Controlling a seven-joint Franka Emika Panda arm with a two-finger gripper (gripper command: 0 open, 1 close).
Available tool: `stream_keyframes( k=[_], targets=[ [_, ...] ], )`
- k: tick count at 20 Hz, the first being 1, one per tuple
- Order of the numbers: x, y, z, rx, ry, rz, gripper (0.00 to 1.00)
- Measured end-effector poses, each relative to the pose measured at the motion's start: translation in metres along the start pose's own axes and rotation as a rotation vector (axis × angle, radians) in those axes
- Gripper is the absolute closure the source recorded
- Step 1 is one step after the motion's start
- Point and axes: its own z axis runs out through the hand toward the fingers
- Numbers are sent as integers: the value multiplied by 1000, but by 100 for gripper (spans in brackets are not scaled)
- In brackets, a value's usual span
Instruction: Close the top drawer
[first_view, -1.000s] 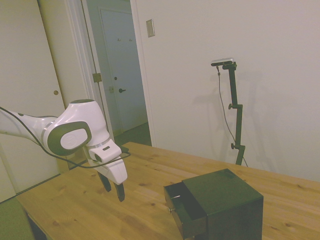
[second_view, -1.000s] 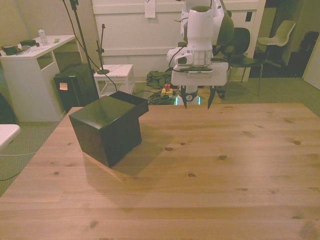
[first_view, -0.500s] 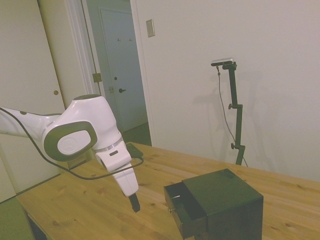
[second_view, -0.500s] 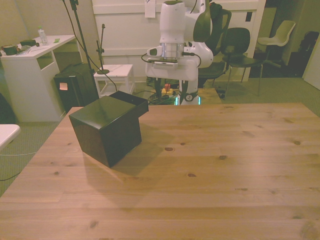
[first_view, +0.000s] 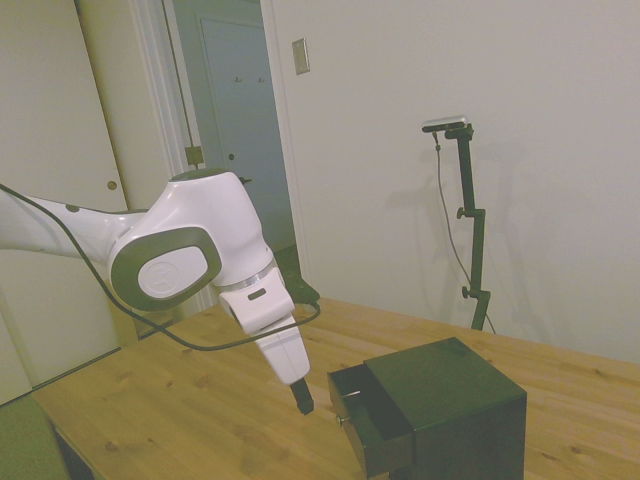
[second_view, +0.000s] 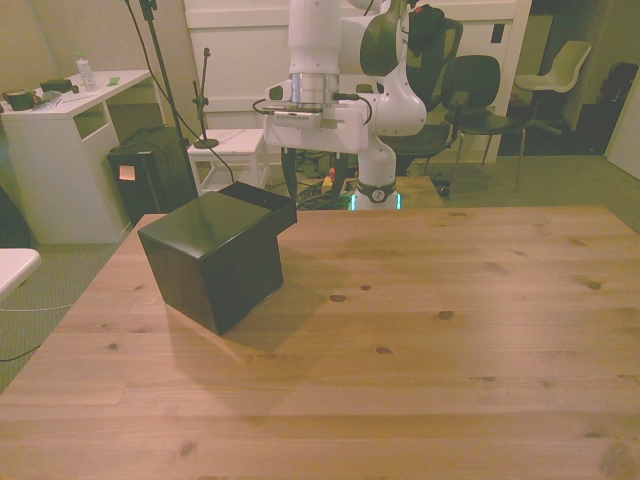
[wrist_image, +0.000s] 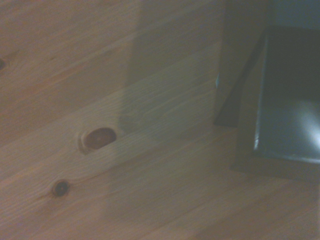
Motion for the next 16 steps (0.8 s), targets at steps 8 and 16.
stream_keyframes(
  k=[8,16],
  targets=[
    [10,3,-6,14,10,21,100],
    [26,14,-10,19,17,60,100]
  ],
)
